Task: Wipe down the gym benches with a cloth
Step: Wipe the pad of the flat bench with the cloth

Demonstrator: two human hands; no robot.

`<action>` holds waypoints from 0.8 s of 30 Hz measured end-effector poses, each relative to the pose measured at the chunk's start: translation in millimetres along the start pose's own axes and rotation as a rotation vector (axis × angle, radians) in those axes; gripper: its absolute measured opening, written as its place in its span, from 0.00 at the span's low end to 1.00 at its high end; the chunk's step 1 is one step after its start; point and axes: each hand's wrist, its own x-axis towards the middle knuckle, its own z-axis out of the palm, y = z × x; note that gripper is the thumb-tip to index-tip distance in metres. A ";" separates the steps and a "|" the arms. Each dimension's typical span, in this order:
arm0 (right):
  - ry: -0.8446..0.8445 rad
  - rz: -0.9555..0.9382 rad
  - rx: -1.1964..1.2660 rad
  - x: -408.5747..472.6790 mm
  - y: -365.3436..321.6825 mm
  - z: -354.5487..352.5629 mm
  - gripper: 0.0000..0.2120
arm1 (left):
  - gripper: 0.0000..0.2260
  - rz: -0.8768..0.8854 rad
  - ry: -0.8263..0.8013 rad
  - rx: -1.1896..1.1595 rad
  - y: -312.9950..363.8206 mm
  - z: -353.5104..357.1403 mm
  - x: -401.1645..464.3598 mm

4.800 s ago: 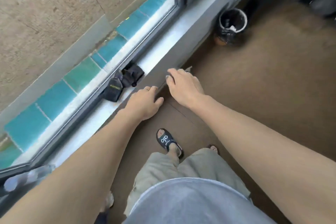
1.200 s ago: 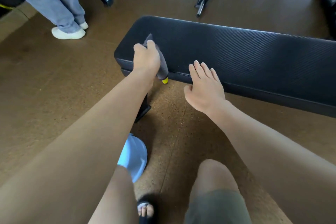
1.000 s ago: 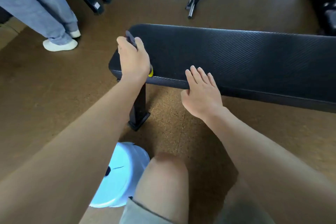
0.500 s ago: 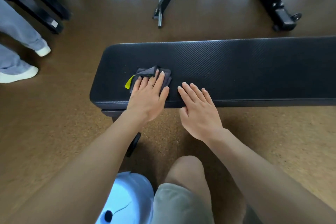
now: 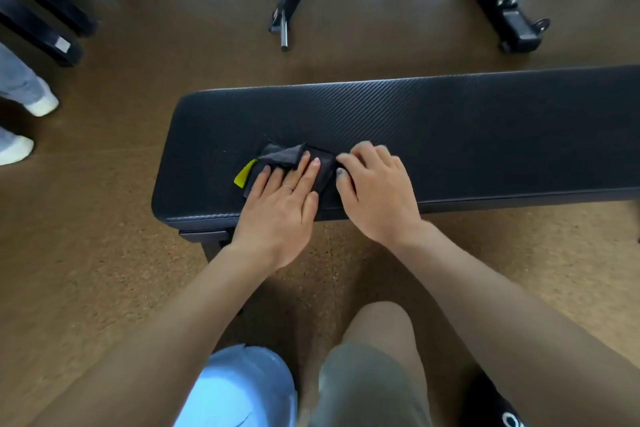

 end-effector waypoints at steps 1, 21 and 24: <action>-0.016 -0.001 -0.032 9.8 3.3 3.1 0.17 | 0.25 -0.017 -0.009 -0.015 0.1 -1.3 8.0; -0.186 -0.182 0.095 65.1 42.1 16.6 0.17 | 0.25 -0.464 -0.036 0.003 58.6 -1.2 27.2; -0.205 -0.181 0.089 69.5 42.2 14.7 0.16 | 0.25 -0.521 -0.089 -0.041 59.8 -9.0 38.5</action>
